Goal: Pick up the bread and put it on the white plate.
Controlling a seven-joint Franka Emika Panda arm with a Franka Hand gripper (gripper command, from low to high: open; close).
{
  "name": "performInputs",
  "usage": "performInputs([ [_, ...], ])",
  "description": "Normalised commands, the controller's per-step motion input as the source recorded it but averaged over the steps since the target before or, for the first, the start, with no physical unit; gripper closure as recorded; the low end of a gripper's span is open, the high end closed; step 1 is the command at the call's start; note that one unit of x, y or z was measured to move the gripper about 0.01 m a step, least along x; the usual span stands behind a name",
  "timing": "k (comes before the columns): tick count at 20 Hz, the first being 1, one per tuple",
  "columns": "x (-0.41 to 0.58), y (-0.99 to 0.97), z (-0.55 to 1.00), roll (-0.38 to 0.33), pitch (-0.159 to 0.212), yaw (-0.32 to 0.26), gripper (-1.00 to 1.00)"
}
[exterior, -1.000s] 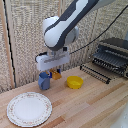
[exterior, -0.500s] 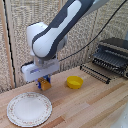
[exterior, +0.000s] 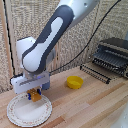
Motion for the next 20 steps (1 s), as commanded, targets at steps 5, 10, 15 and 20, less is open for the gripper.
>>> performInputs([
  [5, 0.002, 0.19, -0.29, 0.000, -0.019, 0.000, 1.00],
  [10, 0.032, 0.06, -0.16, 0.000, -0.005, 0.000, 1.00],
  [15, 0.126, 0.00, -0.10, 0.001, 0.000, 0.000, 1.00],
  [20, 0.090, 0.00, -0.05, 0.007, 0.000, 0.000, -1.00],
])
